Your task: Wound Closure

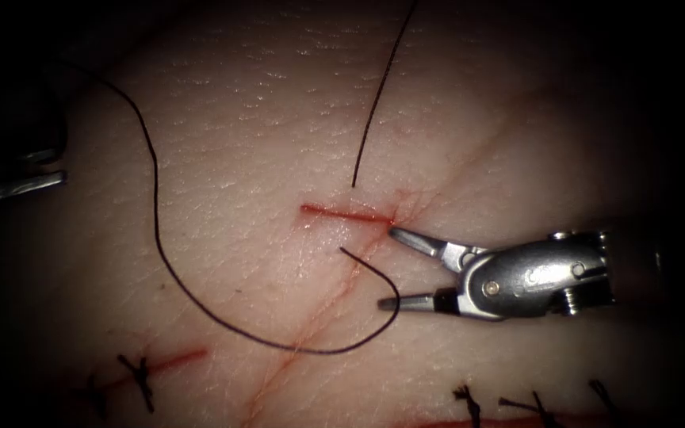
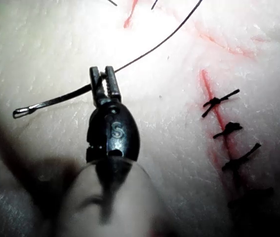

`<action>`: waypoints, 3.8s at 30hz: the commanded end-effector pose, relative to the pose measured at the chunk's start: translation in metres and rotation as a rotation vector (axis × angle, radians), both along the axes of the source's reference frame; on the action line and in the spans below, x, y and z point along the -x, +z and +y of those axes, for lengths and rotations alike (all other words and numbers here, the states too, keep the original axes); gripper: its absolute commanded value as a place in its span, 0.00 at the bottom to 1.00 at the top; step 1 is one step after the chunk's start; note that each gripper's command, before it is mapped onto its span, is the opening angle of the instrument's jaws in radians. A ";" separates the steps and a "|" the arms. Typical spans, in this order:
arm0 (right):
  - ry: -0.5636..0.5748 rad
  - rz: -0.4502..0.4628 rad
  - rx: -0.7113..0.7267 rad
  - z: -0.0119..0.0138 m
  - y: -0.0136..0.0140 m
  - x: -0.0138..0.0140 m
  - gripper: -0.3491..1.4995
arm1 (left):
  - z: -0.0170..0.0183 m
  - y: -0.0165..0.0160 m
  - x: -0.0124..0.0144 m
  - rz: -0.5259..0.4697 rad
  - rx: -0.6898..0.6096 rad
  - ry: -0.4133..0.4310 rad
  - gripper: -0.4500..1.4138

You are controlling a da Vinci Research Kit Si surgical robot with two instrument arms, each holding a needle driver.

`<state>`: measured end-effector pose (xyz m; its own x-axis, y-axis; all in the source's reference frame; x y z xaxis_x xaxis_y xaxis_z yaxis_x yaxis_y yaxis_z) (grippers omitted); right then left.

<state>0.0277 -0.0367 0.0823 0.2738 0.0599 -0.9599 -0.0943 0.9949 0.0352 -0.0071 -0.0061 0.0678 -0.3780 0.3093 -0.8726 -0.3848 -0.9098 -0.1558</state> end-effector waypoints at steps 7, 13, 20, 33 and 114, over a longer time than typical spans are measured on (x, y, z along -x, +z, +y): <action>-0.003 0.008 0.002 -0.0005 0.0010 -0.0024 0.62 | -0.0006 0.0009 0.0011 -0.009 0.002 0.005 0.00; 0.002 0.010 -0.004 0.0000 0.0013 -0.0026 0.54 | -0.0007 0.0009 0.0014 -0.012 0.003 0.006 0.00; -0.027 0.032 -0.005 -0.0003 0.0013 -0.0028 0.00 | -0.0009 0.0009 0.0018 -0.014 0.004 0.006 0.00; -0.082 0.029 -0.011 -0.0026 0.0000 -0.0020 0.00 | -0.0009 0.0009 0.0022 -0.019 0.003 0.008 0.00; 0.017 -0.024 -0.021 -0.0008 0.0027 -0.0031 0.78 | -0.0021 0.0017 0.0051 -0.028 -0.002 0.055 0.00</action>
<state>0.0300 -0.0369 0.0844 0.2986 0.0848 -0.9506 -0.1167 0.9918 0.0518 -0.0116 -0.0079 0.0688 -0.3708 0.2899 -0.8823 -0.3301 -0.9291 -0.1666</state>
